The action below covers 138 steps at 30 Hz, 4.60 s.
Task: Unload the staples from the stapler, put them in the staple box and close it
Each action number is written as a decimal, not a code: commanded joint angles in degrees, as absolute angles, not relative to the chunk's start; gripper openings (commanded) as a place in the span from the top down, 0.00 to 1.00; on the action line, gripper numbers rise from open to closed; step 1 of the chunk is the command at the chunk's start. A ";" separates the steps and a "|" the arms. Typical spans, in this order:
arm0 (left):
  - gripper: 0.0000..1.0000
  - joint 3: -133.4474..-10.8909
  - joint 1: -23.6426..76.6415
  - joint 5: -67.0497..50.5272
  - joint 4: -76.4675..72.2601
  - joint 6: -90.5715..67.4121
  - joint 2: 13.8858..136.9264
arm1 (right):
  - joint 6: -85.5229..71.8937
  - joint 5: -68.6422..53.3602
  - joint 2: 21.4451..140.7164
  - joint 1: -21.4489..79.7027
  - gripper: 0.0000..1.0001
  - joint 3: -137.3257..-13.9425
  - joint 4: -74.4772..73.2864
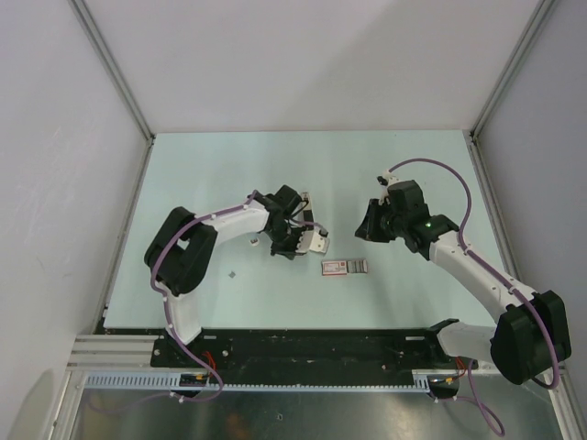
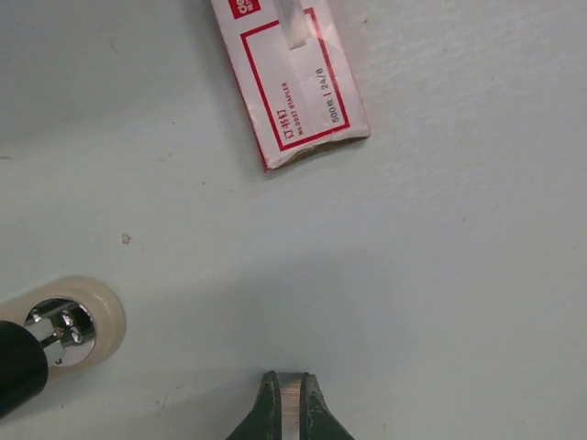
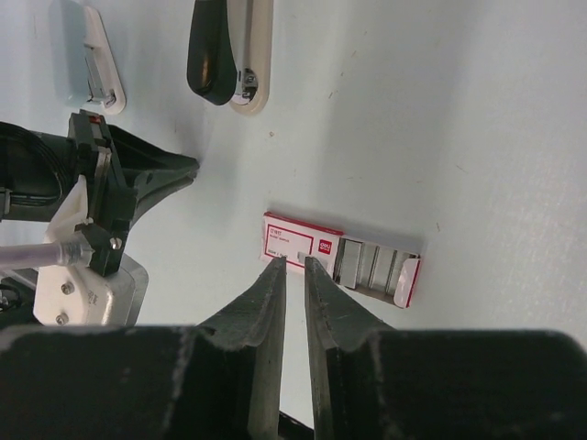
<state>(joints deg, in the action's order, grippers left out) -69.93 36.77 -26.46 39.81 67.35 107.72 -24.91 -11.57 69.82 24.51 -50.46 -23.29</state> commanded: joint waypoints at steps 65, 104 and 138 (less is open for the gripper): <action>1.00 -60.53 29.72 -53.30 -68.55 -79.15 91.33 | -44.29 -37.69 63.10 25.12 0.75 -55.20 17.77; 0.01 -75.51 23.11 -32.15 26.44 5.00 88.56 | -29.36 9.44 76.51 38.52 0.97 -53.63 -38.17; 0.01 -74.54 23.12 -32.43 27.67 7.13 85.78 | -30.08 6.40 88.27 39.37 0.86 -51.68 -32.72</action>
<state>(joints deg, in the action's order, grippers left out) -74.67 23.33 -31.20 27.66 3.55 88.05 -30.00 6.59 87.81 39.62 -51.75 -33.93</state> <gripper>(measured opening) 0.994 0.207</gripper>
